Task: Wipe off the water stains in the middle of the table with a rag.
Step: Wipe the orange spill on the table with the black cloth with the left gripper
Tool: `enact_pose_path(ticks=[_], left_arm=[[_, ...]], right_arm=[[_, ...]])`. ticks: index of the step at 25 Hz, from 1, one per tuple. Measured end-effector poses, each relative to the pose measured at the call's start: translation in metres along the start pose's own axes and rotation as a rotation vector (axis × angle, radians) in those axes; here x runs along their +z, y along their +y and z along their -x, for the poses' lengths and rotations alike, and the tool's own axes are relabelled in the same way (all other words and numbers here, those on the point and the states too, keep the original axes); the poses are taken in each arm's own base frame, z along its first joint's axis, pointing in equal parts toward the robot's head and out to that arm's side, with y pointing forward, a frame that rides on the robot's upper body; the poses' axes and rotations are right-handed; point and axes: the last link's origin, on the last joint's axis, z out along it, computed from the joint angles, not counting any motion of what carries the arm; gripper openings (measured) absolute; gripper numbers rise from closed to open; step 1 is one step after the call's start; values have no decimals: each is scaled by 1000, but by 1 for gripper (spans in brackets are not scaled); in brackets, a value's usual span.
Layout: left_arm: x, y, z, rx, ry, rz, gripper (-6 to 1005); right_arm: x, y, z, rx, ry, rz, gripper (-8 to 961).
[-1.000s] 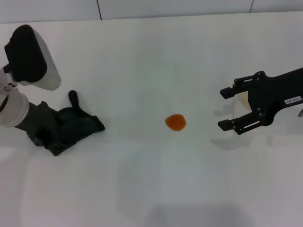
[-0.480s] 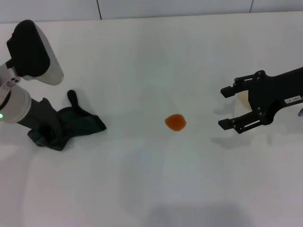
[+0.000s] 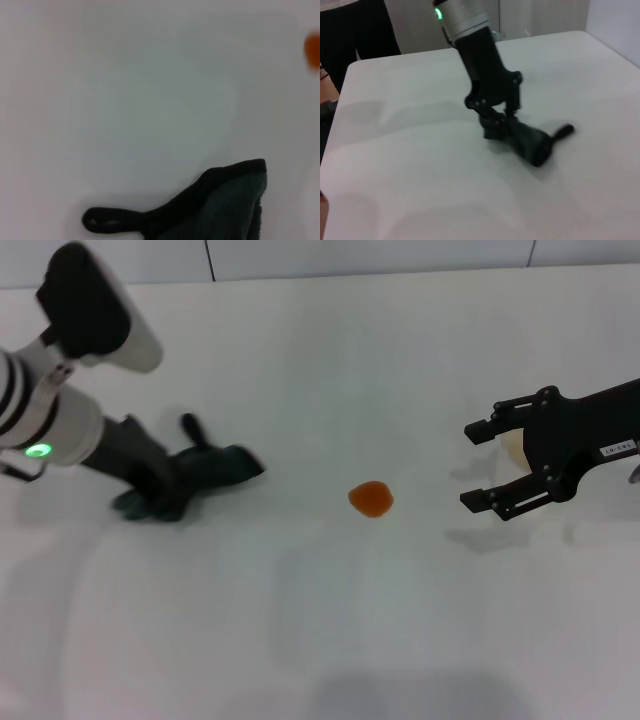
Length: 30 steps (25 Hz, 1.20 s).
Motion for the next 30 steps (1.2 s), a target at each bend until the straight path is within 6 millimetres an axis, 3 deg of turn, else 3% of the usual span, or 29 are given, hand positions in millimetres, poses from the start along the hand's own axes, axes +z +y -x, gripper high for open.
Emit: enact_pose_path(ticks=[5, 11, 19, 30], left_arm=[[4, -3, -36, -39, 104, 7, 115], [25, -1, -70, -66, 96, -17, 114], [43, 33, -110, -7, 95, 6, 114], [49, 71, -118, 62, 96, 111, 113]], right_arm=[[0, 1, 0, -8, 0, 4, 839], [4, 3, 2, -28, 4, 15, 839], [7, 6, 2, -44, 11, 30, 839], [-1, 1, -2, -30, 7, -4, 839]])
